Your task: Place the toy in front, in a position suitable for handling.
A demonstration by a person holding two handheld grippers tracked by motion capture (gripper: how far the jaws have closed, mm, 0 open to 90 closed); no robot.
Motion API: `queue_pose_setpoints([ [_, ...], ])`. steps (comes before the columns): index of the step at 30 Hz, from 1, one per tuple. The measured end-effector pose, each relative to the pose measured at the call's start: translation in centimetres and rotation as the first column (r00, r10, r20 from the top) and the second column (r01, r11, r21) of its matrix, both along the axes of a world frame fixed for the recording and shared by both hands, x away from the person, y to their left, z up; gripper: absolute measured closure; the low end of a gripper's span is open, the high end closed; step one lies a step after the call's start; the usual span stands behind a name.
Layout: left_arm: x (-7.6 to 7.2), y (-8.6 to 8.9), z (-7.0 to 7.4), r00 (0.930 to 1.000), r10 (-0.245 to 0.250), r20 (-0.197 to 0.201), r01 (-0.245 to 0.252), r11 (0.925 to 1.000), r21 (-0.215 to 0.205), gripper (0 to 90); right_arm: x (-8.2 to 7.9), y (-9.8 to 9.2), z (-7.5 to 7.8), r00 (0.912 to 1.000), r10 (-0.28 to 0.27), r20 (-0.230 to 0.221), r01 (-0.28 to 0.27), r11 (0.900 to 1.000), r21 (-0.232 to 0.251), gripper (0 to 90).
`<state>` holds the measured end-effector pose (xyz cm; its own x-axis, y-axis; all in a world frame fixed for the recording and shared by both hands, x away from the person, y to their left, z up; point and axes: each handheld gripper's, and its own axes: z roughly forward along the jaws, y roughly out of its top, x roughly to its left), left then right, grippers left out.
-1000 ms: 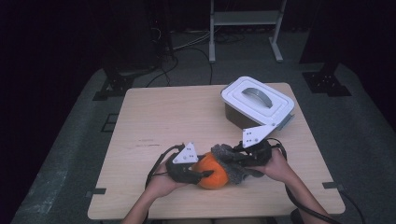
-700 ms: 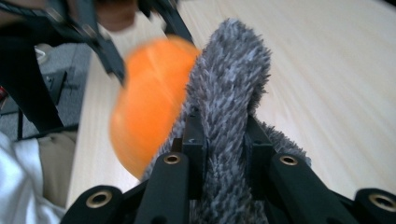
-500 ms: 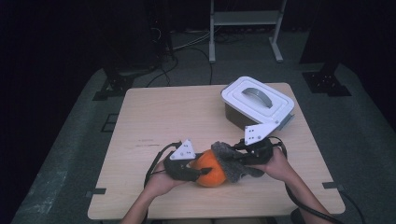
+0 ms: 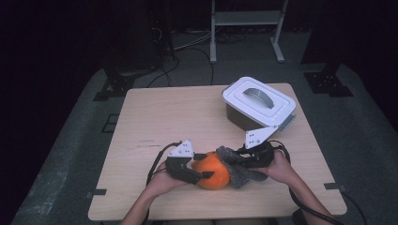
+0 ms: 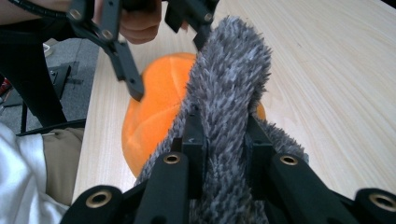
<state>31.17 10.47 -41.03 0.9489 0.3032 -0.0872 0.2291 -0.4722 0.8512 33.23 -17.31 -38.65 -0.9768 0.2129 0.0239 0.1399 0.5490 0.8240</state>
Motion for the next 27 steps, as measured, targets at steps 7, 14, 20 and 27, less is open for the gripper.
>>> queue_pose_setpoints([
  [7,-0.7,-1.4,0.6,0.9979,0.046,0.045,-0.048,0.9980,0.040,43.7,-1.5,2.0,2.7,0.9948,0.055,0.085,-0.053,0.998,-0.019,74.6],
  [14,-0.2,-0.8,0.2,0.9998,0.020,0.001,-0.020,0.9996,-0.019,25.4,-0.5,1.2,0.9,0.9988,0.021,0.044,-0.021,1.000,-0.001,75.0],
  [20,-0.1,-1.1,-0.2,0.9998,0.004,0.017,-0.005,0.9999,0.010,37.4,-0.1,0.0,0.5,0.9998,-0.008,0.020,0.008,1.000,-0.006,74.9],
  [27,-0.5,-1.9,0.1,0.9981,0.036,0.050,-0.038,0.9987,0.034,48.9,-1.3,1.5,2.3,0.9963,0.031,0.081,-0.028,0.999,-0.038,75.1],
])
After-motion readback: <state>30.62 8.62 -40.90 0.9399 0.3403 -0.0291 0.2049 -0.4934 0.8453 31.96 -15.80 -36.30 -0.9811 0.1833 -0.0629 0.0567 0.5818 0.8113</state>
